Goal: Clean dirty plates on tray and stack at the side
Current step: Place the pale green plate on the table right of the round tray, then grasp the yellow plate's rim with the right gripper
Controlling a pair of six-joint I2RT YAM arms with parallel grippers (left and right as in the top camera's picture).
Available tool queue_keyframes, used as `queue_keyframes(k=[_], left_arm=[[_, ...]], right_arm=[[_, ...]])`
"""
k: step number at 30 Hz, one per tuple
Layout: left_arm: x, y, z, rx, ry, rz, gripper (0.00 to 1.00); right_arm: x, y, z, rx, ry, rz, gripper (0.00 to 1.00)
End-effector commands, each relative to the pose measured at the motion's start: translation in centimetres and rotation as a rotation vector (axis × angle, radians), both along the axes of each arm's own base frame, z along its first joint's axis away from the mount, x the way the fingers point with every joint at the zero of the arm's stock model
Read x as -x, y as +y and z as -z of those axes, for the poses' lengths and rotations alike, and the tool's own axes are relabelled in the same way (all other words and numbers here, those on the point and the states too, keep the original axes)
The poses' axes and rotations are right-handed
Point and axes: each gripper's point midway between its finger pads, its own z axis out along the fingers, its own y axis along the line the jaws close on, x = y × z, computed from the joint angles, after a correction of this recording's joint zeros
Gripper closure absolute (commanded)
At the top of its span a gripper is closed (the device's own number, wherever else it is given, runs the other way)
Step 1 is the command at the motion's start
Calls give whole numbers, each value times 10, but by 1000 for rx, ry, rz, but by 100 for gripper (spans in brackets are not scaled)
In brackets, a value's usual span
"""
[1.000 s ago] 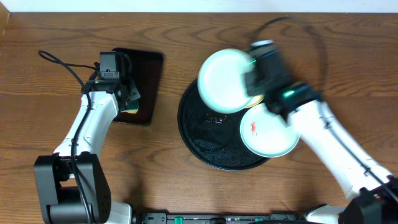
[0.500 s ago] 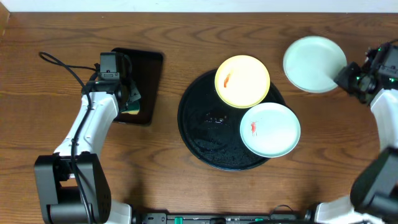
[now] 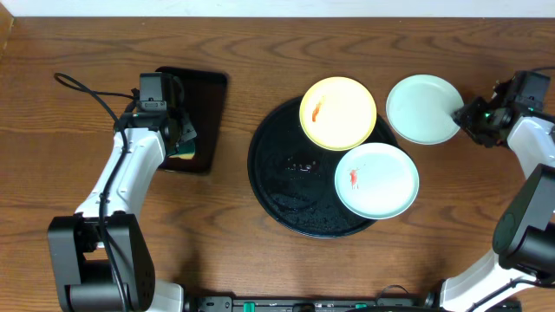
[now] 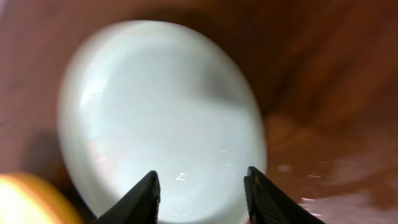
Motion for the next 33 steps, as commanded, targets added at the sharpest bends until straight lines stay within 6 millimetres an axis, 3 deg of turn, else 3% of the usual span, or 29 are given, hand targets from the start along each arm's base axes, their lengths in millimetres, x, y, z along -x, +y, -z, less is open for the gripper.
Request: queue_keyframes(k=[1, 4, 6, 8, 9, 15, 18, 23, 27, 31, 33], left_arm=[[2, 2, 3, 2, 9, -11, 92], [1, 2, 3, 2, 6, -10, 93], [1, 1, 3, 2, 3, -8, 93], [0, -1, 3, 12, 1, -7, 93], [0, -3, 3, 23, 1, -3, 93], [0, -7, 4, 47, 1, 9, 92], [1, -7, 5, 47, 5, 8, 93], [2, -7, 6, 47, 7, 8, 92], [2, -7, 6, 48, 9, 8, 93], [2, -7, 6, 48, 9, 9, 93], [2, -7, 6, 48, 9, 9, 93]], right_arm=[[-17, 46, -63, -122, -198, -164, 57], [-20, 80, -87, -100, -267, -283, 63], [-20, 99, -88, -40, -264, -334, 62], [-20, 112, -78, 38, -218, -338, 47], [-19, 118, -70, 88, -182, -337, 45], [-12, 162, -22, 253, -44, -404, 46], [-8, 169, 5, 289, 29, -365, 50], [-8, 191, 25, 273, 46, -416, 54], [-8, 196, 35, 277, 56, -428, 60], [-5, 195, 52, 279, 92, -432, 72], [-3, 195, 58, 278, 106, -434, 83]])
